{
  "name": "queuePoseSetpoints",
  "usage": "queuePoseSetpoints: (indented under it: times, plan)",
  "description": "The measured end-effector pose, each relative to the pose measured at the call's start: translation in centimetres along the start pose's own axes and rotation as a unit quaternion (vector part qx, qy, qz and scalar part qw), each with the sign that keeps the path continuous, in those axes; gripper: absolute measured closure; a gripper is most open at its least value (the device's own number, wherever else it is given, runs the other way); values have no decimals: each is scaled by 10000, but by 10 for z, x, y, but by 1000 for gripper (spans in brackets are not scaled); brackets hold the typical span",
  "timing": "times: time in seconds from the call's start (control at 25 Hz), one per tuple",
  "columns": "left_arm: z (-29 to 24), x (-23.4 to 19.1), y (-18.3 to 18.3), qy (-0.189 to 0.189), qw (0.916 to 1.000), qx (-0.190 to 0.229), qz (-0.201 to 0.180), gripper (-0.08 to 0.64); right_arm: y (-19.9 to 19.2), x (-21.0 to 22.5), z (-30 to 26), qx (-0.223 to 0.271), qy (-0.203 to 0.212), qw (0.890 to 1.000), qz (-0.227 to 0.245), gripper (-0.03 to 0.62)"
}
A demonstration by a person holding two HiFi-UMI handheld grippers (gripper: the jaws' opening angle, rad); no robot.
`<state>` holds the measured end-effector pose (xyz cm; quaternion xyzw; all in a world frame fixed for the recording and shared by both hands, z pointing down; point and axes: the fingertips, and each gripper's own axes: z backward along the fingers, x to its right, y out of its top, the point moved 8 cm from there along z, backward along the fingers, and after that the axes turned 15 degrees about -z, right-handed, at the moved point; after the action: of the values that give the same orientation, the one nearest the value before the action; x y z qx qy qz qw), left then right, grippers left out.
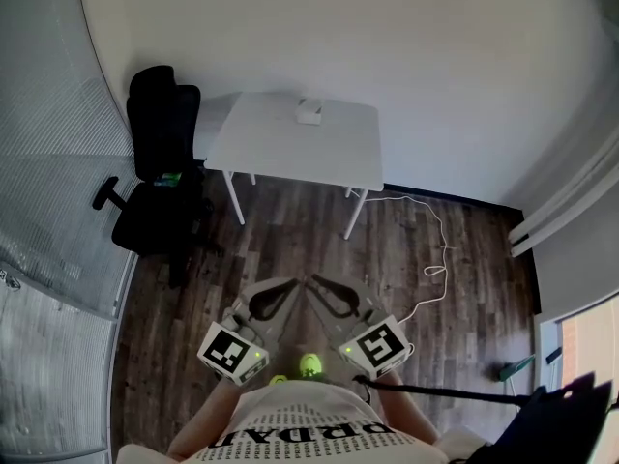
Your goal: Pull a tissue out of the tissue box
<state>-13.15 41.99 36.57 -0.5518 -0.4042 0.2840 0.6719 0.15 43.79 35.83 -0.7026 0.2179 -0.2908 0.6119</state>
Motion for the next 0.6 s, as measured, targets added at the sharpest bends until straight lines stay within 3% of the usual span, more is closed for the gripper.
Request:
queuePoseSetpoints:
  times: [0.6]
  plan:
    - [-69,3,-11,225,9996,-132,93,563,0,74,17,-106,116,9996,-216,531]
